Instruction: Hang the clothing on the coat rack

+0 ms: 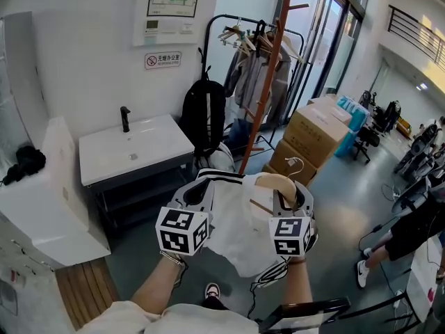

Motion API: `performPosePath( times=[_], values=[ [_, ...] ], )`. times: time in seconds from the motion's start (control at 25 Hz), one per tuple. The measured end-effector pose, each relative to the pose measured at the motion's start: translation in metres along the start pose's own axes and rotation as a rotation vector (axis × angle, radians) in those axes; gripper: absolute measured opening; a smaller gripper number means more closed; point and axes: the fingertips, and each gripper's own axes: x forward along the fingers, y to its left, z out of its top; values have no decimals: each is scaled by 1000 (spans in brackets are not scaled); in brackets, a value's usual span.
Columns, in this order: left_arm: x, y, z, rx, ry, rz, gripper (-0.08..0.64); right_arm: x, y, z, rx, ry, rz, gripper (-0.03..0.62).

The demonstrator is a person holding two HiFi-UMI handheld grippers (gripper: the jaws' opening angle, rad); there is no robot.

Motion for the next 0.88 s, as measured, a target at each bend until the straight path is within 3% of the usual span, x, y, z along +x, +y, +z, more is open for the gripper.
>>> performPosePath(
  times=[0.88],
  values=[
    [144, 7, -5, 45, 23, 29, 9, 128, -64, -32, 19, -13, 50, 179]
  ],
)
